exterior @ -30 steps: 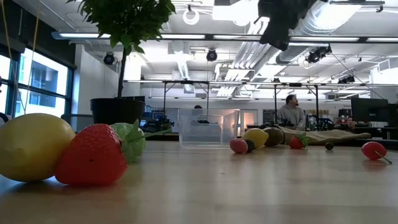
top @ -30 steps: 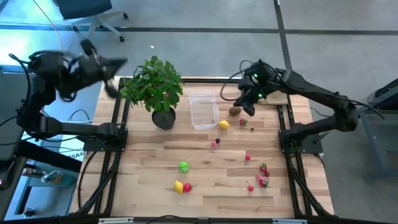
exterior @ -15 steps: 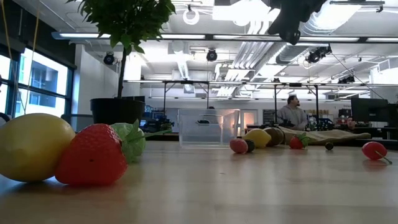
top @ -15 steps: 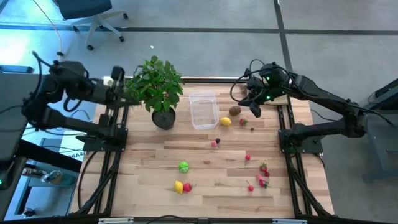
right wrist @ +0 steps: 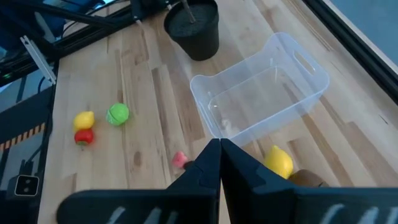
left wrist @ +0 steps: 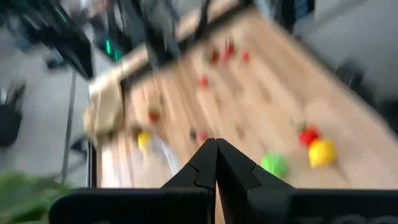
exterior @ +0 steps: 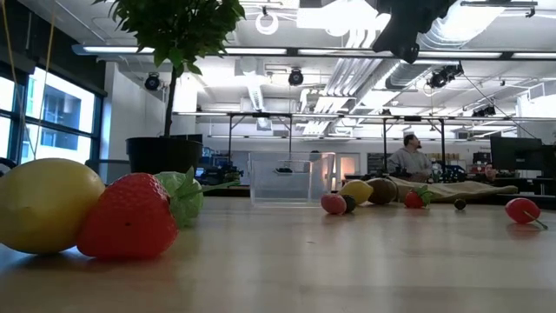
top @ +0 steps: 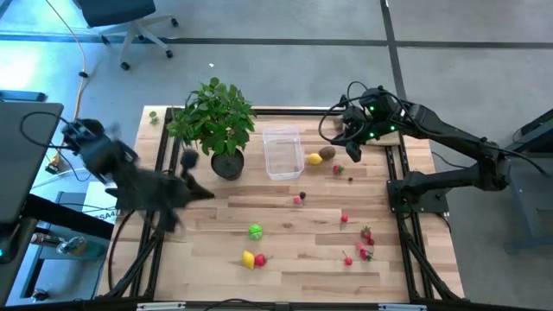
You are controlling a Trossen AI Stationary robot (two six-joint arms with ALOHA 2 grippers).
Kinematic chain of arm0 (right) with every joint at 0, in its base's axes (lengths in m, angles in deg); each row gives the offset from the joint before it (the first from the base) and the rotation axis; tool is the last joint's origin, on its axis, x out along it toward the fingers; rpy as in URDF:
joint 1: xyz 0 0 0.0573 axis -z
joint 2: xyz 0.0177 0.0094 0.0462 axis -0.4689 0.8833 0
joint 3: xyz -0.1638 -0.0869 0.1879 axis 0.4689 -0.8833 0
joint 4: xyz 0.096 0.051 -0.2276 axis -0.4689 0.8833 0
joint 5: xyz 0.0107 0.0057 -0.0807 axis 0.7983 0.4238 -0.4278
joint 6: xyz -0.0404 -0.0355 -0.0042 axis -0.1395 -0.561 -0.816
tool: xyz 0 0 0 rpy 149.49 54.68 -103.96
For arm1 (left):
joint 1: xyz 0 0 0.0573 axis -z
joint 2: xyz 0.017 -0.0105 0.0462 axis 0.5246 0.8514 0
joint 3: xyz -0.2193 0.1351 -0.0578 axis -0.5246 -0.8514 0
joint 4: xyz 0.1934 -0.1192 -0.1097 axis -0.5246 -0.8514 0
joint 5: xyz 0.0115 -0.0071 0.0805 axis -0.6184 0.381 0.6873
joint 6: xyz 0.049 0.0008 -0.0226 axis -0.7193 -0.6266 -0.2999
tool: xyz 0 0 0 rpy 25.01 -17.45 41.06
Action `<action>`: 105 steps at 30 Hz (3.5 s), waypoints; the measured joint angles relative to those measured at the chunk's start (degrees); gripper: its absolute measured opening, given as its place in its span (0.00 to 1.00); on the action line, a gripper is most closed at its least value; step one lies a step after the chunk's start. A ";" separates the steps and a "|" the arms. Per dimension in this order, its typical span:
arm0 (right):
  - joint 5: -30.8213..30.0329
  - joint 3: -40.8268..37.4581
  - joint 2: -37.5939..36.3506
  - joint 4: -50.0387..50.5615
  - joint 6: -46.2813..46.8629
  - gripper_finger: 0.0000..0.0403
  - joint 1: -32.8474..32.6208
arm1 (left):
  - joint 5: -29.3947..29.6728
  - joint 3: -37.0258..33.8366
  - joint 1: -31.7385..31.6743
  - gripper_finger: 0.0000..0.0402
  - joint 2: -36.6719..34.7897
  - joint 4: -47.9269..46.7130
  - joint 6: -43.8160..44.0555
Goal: Pick and placing Produce into tupperware
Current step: Move the potted plant to the top left of the table
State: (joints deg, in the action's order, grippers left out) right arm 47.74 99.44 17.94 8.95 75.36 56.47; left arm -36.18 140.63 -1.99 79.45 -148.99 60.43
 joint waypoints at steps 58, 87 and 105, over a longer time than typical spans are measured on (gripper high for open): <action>0.44 0.07 0.04 5.41 -2.97 0.00 -0.04 | -13.35 -28.36 -22.56 0.00 38.73 25.01 26.15; 0.46 0.07 0.04 7.83 -4.56 0.00 -0.05 | -21.08 -28.35 -36.86 0.00 37.72 21.90 20.22; 0.47 0.07 0.04 9.01 -4.11 0.00 -0.06 | -20.90 -28.40 -47.35 0.00 37.74 20.95 9.70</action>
State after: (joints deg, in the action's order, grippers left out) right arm 48.21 99.50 17.99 17.95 71.25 56.42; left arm -57.08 112.24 -49.33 117.19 -128.05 70.13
